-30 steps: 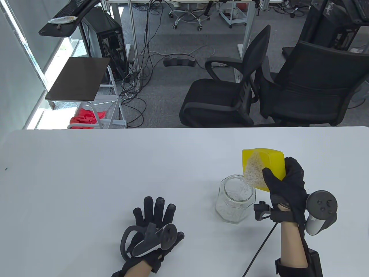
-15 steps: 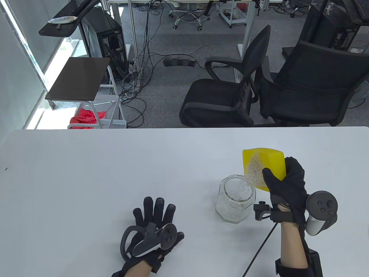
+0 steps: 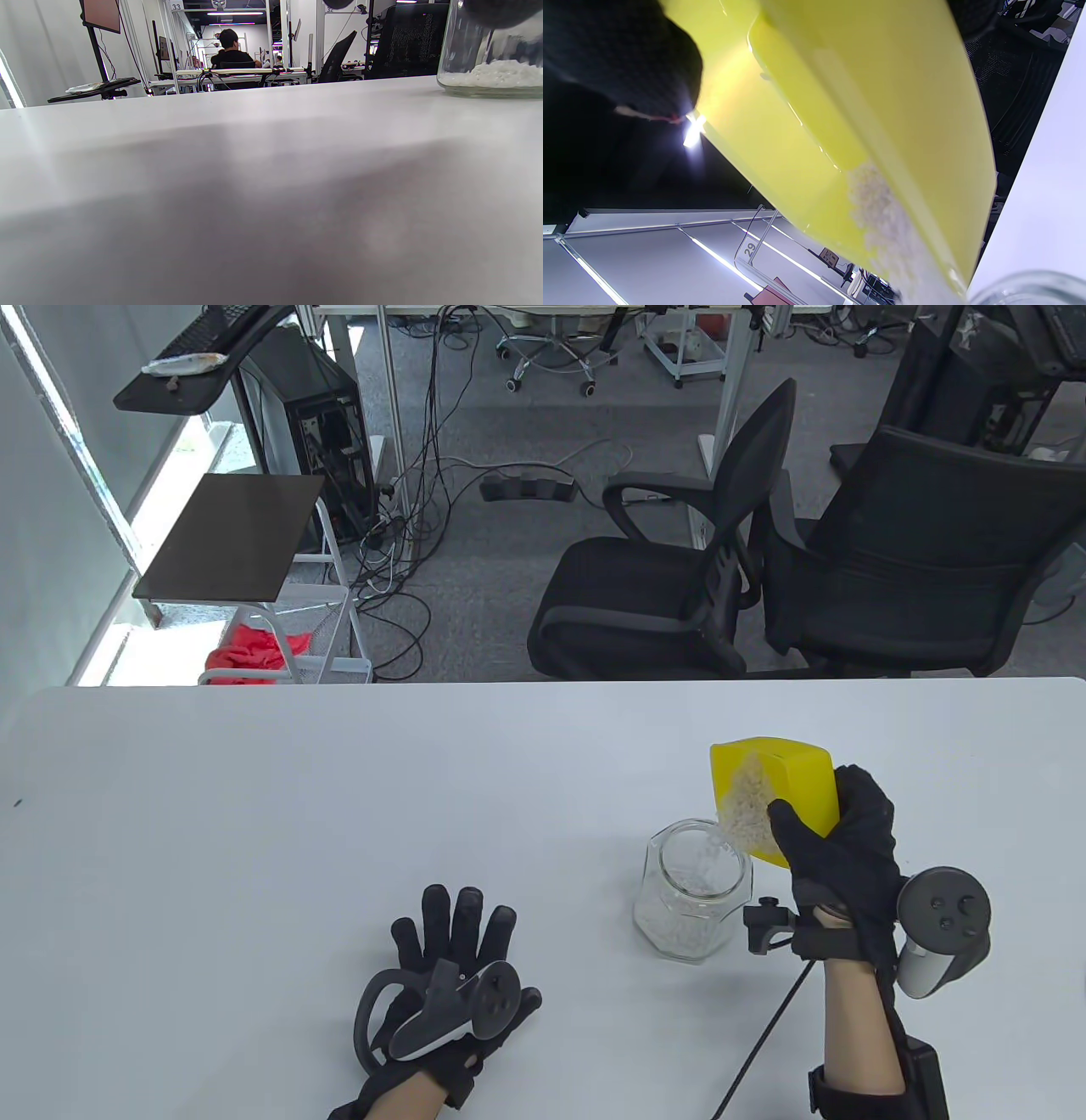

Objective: Pour rice from plastic food container into glass jar

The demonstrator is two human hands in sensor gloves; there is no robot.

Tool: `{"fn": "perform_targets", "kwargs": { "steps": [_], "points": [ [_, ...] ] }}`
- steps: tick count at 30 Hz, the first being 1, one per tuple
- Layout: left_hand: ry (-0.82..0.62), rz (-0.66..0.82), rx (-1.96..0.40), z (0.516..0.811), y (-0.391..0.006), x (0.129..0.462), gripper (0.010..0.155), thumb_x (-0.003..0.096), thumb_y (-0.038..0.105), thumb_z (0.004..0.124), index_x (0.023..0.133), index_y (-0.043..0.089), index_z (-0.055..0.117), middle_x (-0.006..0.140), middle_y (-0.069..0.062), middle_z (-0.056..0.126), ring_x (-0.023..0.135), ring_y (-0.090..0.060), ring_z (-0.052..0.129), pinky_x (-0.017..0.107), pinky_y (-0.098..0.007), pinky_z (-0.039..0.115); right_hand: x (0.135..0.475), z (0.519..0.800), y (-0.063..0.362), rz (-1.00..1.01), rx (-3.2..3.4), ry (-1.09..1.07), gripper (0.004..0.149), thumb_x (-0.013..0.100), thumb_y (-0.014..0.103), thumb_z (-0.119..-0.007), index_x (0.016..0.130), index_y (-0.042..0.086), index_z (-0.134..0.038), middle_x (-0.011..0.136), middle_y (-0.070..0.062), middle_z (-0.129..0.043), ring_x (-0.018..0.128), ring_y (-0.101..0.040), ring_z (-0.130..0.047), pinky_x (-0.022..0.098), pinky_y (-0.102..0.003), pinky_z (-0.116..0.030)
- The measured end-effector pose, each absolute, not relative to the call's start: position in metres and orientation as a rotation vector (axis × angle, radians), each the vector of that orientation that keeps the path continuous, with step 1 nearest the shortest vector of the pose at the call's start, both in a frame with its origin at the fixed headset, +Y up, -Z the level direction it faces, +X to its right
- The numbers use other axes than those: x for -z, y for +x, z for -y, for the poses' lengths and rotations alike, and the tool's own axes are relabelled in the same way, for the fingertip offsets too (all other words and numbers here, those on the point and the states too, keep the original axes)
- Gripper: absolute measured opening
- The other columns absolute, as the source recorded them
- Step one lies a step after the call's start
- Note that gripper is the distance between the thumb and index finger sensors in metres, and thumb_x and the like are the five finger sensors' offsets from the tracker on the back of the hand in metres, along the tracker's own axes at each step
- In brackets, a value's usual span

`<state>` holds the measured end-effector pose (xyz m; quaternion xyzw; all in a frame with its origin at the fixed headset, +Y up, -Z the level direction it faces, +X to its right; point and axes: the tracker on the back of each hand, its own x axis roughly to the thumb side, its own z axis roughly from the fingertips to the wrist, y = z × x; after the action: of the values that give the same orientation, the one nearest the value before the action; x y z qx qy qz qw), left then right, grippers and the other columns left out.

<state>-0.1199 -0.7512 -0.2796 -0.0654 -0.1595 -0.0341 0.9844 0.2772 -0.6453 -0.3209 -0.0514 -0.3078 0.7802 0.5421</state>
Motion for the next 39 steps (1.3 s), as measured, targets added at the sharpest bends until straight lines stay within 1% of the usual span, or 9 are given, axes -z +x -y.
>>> {"fn": "perform_targets", "kwargs": {
  "steps": [39],
  "points": [
    [-0.145, 0.307, 0.064, 0.7513, -0.1228, 0.2807, 0.092, 0.0525, 0.080, 0.047, 0.120, 0.027, 0.015, 0.116, -0.016, 0.001, 0.103, -0.057, -0.002, 0.067, -0.077, 0.022, 0.3221, 0.6415, 0.2699, 0.726, -1.880, -0.035, 0.086, 0.034, 0.045, -0.098, 0.099, 0.016, -0.050, 0.094, -0.014, -0.057, 0.076, -0.037, -0.068, 0.057, -0.059, -0.059]
  ]
}}
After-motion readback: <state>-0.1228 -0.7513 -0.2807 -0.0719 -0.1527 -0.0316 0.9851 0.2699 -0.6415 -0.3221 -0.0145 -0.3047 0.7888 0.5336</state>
